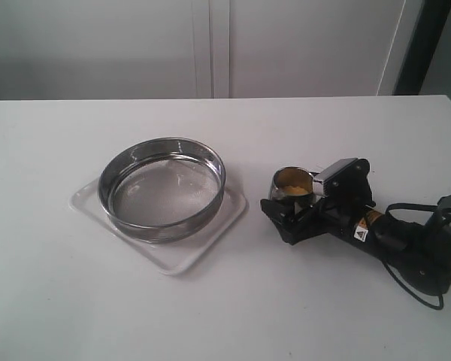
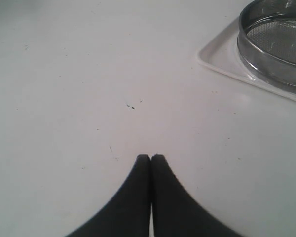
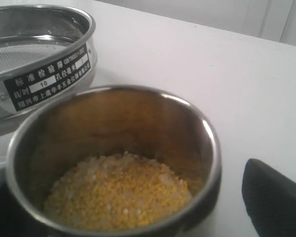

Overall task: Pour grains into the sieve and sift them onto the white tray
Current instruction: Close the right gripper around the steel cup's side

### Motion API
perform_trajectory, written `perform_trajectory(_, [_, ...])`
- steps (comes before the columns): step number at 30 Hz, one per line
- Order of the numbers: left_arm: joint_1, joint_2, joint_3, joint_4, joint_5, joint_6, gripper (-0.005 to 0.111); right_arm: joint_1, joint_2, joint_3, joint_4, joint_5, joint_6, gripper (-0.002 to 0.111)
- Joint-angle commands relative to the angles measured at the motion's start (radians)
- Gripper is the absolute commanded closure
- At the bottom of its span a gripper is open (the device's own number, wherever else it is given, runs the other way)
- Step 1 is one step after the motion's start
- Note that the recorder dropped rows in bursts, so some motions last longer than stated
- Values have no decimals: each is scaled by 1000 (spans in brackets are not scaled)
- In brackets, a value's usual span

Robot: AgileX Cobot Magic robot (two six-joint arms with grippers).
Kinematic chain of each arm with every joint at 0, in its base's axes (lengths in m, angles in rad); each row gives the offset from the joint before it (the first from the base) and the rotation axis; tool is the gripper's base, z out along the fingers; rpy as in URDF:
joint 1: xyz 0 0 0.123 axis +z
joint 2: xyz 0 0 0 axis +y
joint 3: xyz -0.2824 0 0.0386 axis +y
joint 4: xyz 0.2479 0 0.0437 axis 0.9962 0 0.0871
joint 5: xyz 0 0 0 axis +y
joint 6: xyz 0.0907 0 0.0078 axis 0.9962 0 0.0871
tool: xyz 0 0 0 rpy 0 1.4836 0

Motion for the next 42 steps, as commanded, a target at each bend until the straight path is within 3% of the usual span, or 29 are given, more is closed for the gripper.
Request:
perform_trajectory(1, [-3,-4,4,-6,0,-3,107,-1,2,-29,-24,-14,6,3])
perform_trajectory(33, [-3,-4,4,-6,0,-3,107,32,52,-72,5,-14,46,4])
perform_trajectory(38, [-3,-4,4,-6,0,-3,107,32,52,-72,48,-14,49,16])
perform_trajectory(42, [-3,-4,4,-6,0,-3,107,32,52,-72,51,-14,49,39])
